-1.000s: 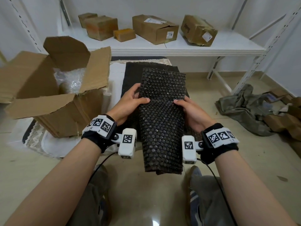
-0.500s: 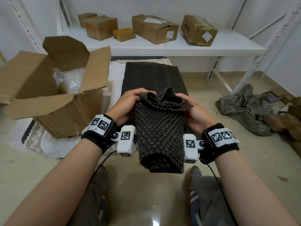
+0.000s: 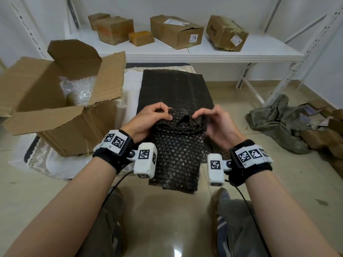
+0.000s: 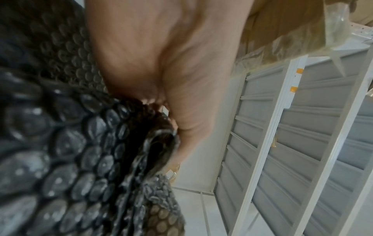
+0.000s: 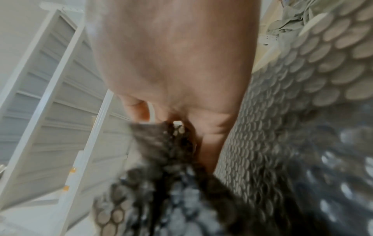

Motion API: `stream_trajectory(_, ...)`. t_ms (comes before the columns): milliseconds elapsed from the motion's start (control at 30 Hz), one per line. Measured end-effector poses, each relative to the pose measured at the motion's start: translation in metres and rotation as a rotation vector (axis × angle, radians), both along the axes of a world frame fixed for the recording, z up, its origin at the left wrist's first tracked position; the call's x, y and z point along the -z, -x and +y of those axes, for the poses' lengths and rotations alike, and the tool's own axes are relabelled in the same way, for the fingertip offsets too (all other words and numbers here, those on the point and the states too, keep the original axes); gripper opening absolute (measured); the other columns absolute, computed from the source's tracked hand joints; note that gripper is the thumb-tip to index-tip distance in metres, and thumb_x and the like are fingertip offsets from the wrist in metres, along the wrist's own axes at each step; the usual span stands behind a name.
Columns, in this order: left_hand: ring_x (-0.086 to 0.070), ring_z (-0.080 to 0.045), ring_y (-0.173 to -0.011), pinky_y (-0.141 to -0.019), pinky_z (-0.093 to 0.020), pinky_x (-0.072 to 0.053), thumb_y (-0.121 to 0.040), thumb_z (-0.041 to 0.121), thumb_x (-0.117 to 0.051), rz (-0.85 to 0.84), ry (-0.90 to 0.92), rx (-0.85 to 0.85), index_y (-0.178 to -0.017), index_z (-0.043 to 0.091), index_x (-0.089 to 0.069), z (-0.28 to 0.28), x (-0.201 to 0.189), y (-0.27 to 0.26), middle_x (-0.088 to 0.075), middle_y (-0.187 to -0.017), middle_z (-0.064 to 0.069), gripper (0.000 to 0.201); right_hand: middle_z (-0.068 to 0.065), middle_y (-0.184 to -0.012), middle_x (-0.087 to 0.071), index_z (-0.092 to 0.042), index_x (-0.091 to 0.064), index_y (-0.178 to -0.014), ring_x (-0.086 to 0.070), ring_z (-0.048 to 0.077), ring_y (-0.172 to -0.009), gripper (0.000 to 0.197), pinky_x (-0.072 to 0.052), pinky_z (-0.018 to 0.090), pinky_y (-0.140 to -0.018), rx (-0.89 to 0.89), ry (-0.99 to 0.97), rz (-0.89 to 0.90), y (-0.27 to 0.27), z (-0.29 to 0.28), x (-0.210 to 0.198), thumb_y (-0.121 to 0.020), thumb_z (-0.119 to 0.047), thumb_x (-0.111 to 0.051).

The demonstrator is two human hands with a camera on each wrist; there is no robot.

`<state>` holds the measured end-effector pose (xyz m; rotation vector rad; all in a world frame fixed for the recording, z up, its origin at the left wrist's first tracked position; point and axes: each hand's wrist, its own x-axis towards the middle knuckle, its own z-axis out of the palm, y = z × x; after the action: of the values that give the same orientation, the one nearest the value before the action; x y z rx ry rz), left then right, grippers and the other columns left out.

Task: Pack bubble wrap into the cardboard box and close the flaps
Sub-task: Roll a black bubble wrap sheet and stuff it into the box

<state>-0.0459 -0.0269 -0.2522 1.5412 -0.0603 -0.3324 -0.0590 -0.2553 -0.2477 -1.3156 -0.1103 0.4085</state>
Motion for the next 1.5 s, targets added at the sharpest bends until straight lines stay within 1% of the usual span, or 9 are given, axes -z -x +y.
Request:
stream_trajectory(100, -0.062, -0.016, -0.088, -0.073, -0.025, -0.053, -0.083, -0.003, -0.066, -0.002, -0.003, 0.007, -0.095, 0.02, -0.066, 0.001, -0.002, 0.003, -0.065, -0.099, -0.003, 0.025, 0.008, -0.102, -0.059, -0.013, -0.06, -0.097, -0.058, 0.021, -0.091, 0.032, -0.054, 0.034, -0.071, 0.094, 0.094, 0.023, -0.002, 0.002, 0.0, -0.099, -0.038, -0.041)
stream_trajectory(200, -0.063, -0.022, -0.109, -0.088, -0.03, -0.054, -0.085, -0.005, -0.066, -0.003, 0.02, 0.024, -0.122, 0.024, -0.064, 0.0, -0.003, 0.005, -0.062, -0.122, -0.008, 0.047, 0.001, -0.11, -0.069, -0.025, -0.054, -0.127, -0.068, 0.018, -0.1, 0.04, -0.056, 0.035, -0.08, 0.159, 0.128, 0.069, -0.002, 0.005, 0.004, -0.09, -0.03, -0.067)
stream_trajectory(367, -0.065, -0.021, -0.111, -0.088, -0.028, -0.054, -0.085, -0.007, -0.065, 0.049, 0.111, -0.048, -0.139, 0.023, -0.05, -0.003, -0.006, 0.006, -0.065, -0.122, -0.007, 0.063, 0.012, -0.112, -0.073, -0.013, -0.066, -0.11, -0.071, 0.024, -0.096, 0.023, -0.057, 0.035, -0.08, 0.006, 0.217, 0.163, 0.006, 0.003, -0.001, -0.089, -0.023, -0.068)
stream_trajectory(533, -0.066, -0.022, -0.112, -0.1, -0.037, -0.05, -0.082, 0.027, -0.077, 0.149, 0.0, -0.049, -0.13, 0.019, -0.056, -0.007, -0.002, 0.009, -0.07, -0.12, -0.004, 0.053, 0.012, -0.109, -0.074, -0.015, -0.066, -0.104, -0.071, 0.025, -0.098, 0.014, -0.056, 0.039, -0.088, 0.084, 0.177, 0.102, 0.008, -0.001, -0.003, -0.091, -0.014, -0.066)
stream_trajectory(633, -0.067, -0.018, -0.11, -0.094, -0.036, -0.052, -0.083, 0.047, -0.071, 0.215, -0.095, 0.055, -0.125, 0.023, -0.061, -0.013, -0.008, 0.02, -0.072, -0.116, 0.002, 0.05, 0.01, -0.108, -0.074, -0.013, -0.065, -0.108, -0.072, 0.022, -0.096, 0.016, -0.057, 0.034, -0.083, 0.112, 0.16, 0.091, 0.012, -0.003, -0.004, -0.092, -0.015, -0.064)
stream_trajectory(767, -0.069, -0.014, -0.102, -0.079, -0.027, -0.054, -0.09, 0.043, -0.065, 0.18, -0.113, 0.076, -0.124, 0.02, -0.062, -0.023, -0.037, 0.029, -0.072, -0.113, 0.001, 0.042, 0.011, -0.115, -0.071, -0.012, -0.062, -0.119, -0.069, 0.025, -0.105, 0.03, -0.054, 0.036, -0.089, 0.197, 0.116, 0.094, 0.015, -0.006, -0.015, -0.09, -0.02, -0.066)
stream_trajectory(1033, -0.069, -0.021, -0.103, -0.09, -0.034, -0.054, -0.092, 0.035, -0.064, 0.012, -0.121, 0.009, -0.13, 0.017, -0.057, -0.025, -0.11, 0.018, -0.07, -0.118, -0.006, 0.043, 0.013, -0.121, -0.069, -0.006, -0.059, -0.13, -0.066, 0.026, -0.113, 0.047, -0.051, 0.04, -0.099, 0.356, 0.049, -0.036, 0.009, 0.01, -0.074, -0.088, -0.022, -0.07)
stream_trajectory(1433, -0.068, -0.017, -0.081, -0.075, -0.029, -0.057, -0.094, 0.022, -0.059, -0.225, -0.214, -0.113, -0.111, 0.013, -0.062, 0.067, -0.235, 0.031, -0.07, -0.097, -0.006, 0.019, 0.007, -0.109, -0.065, -0.01, -0.051, -0.131, -0.061, 0.015, -0.088, 0.044, -0.048, 0.026, -0.062, 0.305, 0.129, -0.202, -0.005, 0.107, -0.185, -0.088, -0.022, -0.056)
stream_trajectory(1500, -0.067, -0.02, -0.087, -0.071, -0.029, -0.057, -0.091, 0.022, -0.061, -0.265, -0.233, -0.186, -0.114, 0.013, -0.061, 0.091, -0.254, 0.034, -0.069, -0.101, -0.007, 0.025, 0.005, -0.115, -0.063, -0.011, -0.049, -0.133, -0.062, 0.018, -0.099, 0.048, -0.05, 0.028, -0.064, 0.265, 0.146, -0.221, -0.011, 0.133, -0.199, -0.091, -0.032, -0.055)
